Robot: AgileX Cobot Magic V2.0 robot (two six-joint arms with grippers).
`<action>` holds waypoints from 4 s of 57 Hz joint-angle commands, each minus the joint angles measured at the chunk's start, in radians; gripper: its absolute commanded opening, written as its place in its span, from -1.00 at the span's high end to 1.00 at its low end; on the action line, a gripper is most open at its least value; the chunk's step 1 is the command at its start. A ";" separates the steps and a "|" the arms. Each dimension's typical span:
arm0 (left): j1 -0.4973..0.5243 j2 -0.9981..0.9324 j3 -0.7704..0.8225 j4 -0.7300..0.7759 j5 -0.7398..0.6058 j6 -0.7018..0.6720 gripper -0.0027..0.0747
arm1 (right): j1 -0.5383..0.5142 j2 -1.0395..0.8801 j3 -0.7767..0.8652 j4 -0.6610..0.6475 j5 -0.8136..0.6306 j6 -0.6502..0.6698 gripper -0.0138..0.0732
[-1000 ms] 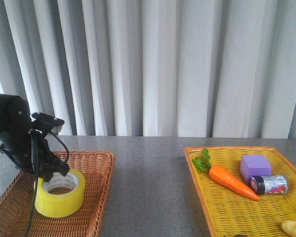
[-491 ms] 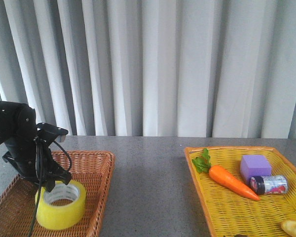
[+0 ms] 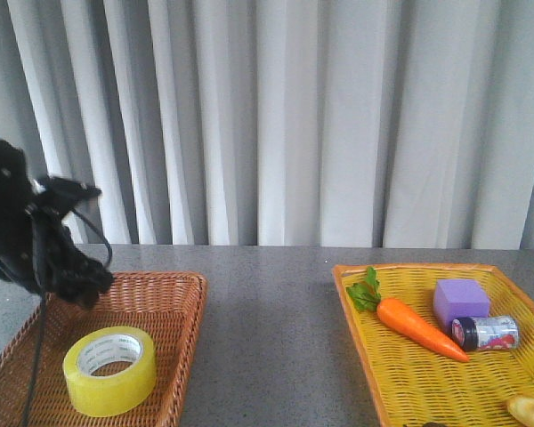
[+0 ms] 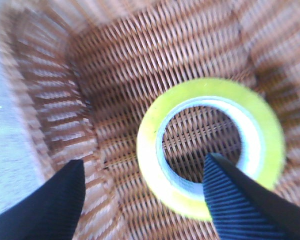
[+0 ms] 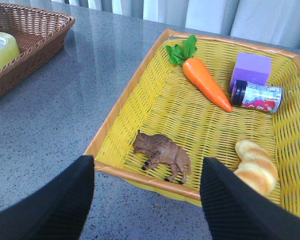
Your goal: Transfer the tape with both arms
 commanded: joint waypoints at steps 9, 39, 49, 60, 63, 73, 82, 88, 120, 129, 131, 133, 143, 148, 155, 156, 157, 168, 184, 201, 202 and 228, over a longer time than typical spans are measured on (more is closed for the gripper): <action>-0.003 -0.274 0.042 -0.044 -0.056 -0.025 -0.35 | -0.007 0.006 -0.026 0.000 -0.067 -0.005 -0.34; -0.003 -0.982 0.893 -0.061 -0.454 -0.024 -0.35 | -0.007 0.006 -0.026 0.000 -0.068 -0.005 -0.34; -0.003 -1.218 1.136 -0.061 -0.585 -0.031 -0.35 | -0.007 0.006 -0.026 0.000 -0.068 -0.004 -0.34; -0.003 -1.407 1.299 -0.061 -0.651 -0.032 -0.34 | -0.007 0.006 -0.026 0.001 -0.058 -0.005 -0.34; -0.003 -1.436 1.321 -0.061 -0.667 -0.042 -0.29 | -0.007 0.006 -0.026 0.000 -0.049 -0.005 -0.34; -0.003 -1.464 1.355 -0.061 -0.698 -0.070 0.04 | -0.007 0.006 -0.026 0.000 -0.023 -0.005 -0.27; -0.003 -1.464 1.355 -0.061 -0.705 -0.075 0.48 | -0.007 0.006 -0.026 0.000 -0.023 -0.005 0.01; -0.003 -1.464 1.355 -0.061 -0.713 -0.075 0.72 | -0.007 0.006 -0.026 0.000 -0.023 -0.005 0.26; -0.003 -1.464 1.355 -0.061 -0.714 -0.075 0.95 | -0.007 0.006 -0.026 -0.001 -0.023 -0.005 0.70; -0.003 -1.464 1.355 -0.061 -0.714 -0.075 0.95 | -0.007 0.006 -0.026 -0.001 -0.023 -0.005 0.70; -0.003 -1.464 1.355 -0.061 -0.714 -0.075 0.95 | -0.007 0.006 -0.026 -0.001 -0.023 -0.005 0.70; -0.003 -1.464 1.355 -0.061 -0.714 -0.075 0.95 | -0.007 0.006 -0.026 -0.001 -0.023 -0.005 0.70; -0.003 -1.465 1.357 -0.058 -0.691 -0.074 0.95 | -0.007 0.006 -0.026 -0.001 -0.023 -0.005 0.70; -0.003 -1.476 1.391 -0.060 -0.694 -0.075 0.95 | -0.007 0.006 -0.026 -0.001 -0.023 -0.005 0.70; -0.003 -1.564 1.513 -0.060 -0.821 -0.075 0.95 | -0.007 0.006 -0.026 -0.001 -0.023 -0.005 0.70; -0.003 -1.575 1.528 -0.060 -0.837 -0.075 0.95 | -0.007 0.006 -0.026 -0.001 -0.023 -0.005 0.70; -0.003 -1.594 1.551 -0.060 -0.860 -0.075 0.95 | -0.007 0.006 -0.026 -0.001 -0.023 -0.005 0.70; -0.003 -1.775 1.753 -0.060 -1.038 -0.076 0.95 | -0.007 0.006 -0.026 -0.001 -0.023 -0.005 0.70; -0.002 -1.901 1.910 -0.060 -1.196 -0.139 0.95 | -0.007 0.006 -0.026 -0.001 -0.023 -0.005 0.70; -0.002 -1.902 1.910 -0.060 -1.208 -0.133 0.95 | -0.007 0.006 -0.026 -0.001 -0.023 -0.005 0.70; -0.002 -1.902 1.910 -0.060 -1.208 -0.133 0.95 | -0.007 0.006 -0.026 -0.001 -0.023 -0.005 0.70; -0.002 -1.902 1.910 -0.060 -1.208 -0.133 0.95 | -0.007 0.006 -0.025 -0.001 -0.029 -0.005 0.70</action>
